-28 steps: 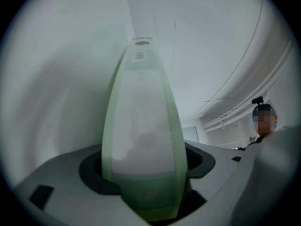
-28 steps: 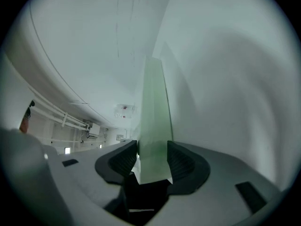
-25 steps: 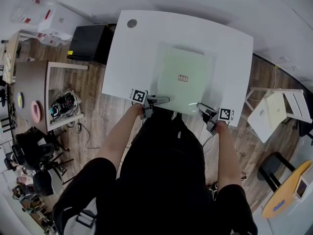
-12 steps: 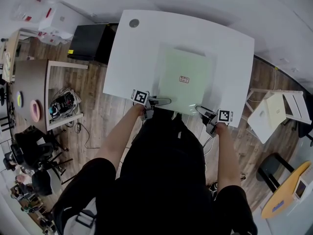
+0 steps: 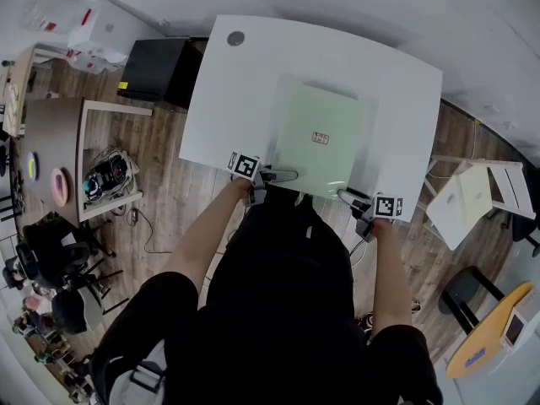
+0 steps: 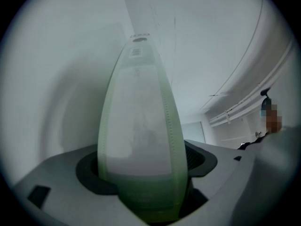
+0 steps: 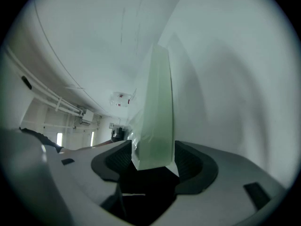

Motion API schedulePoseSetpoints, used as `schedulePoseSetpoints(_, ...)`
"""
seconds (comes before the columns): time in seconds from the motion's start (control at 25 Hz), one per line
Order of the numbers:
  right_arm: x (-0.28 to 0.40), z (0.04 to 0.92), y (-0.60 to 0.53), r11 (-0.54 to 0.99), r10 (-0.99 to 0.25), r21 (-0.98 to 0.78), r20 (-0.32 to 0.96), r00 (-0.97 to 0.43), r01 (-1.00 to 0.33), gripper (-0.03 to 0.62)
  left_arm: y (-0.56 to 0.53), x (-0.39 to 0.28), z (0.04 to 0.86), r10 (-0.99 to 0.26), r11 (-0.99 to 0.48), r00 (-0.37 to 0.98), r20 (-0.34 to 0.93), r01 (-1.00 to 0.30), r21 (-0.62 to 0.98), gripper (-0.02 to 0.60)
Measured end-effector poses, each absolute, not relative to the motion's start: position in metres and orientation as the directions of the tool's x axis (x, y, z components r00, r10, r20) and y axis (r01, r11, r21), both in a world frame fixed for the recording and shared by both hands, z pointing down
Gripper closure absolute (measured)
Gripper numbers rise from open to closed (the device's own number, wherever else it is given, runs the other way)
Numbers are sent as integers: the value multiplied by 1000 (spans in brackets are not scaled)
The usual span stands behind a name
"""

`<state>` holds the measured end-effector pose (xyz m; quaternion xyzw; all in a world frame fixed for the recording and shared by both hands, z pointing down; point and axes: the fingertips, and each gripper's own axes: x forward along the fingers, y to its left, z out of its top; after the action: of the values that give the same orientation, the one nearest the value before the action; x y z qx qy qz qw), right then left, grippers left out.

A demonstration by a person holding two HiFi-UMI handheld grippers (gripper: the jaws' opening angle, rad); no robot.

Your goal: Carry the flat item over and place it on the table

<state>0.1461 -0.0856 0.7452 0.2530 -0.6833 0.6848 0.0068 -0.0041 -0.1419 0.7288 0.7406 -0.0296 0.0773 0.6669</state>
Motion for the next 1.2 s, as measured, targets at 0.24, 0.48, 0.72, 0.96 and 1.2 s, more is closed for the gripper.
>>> schedulePoseSetpoints(0.24, 135, 747, -88, -77, -324, -935, 352, -878, -347, 319, -138, -7, 728, 56, -95, 987, 148, -142, 985, 199)
schedulePoseSetpoints(0.48, 143, 746, -85, -127, -328, -937, 349, -878, -325, 318, -135, -5, 719, 25, 9, 997, 69, -69, 998, 201)
schedulePoseSetpoints(0.72, 137, 739, -91, -77, -338, -963, 270, -901, -260, 316, -136, -10, 713, 7, 36, 999, 31, -32, 999, 249)
schedulePoseSetpoints(0.96, 135, 739, -90, -122, -363, -974, 224, -904, -192, 301, -137, -10, 713, 17, 47, 1000, 3, -4, 999, 250)
schedulePoseSetpoints(1.2, 132, 739, -92, -75, -348, -974, 226, -910, -213, 303, -136, -7, 721, 11, 66, 999, 46, -46, 997, 249)
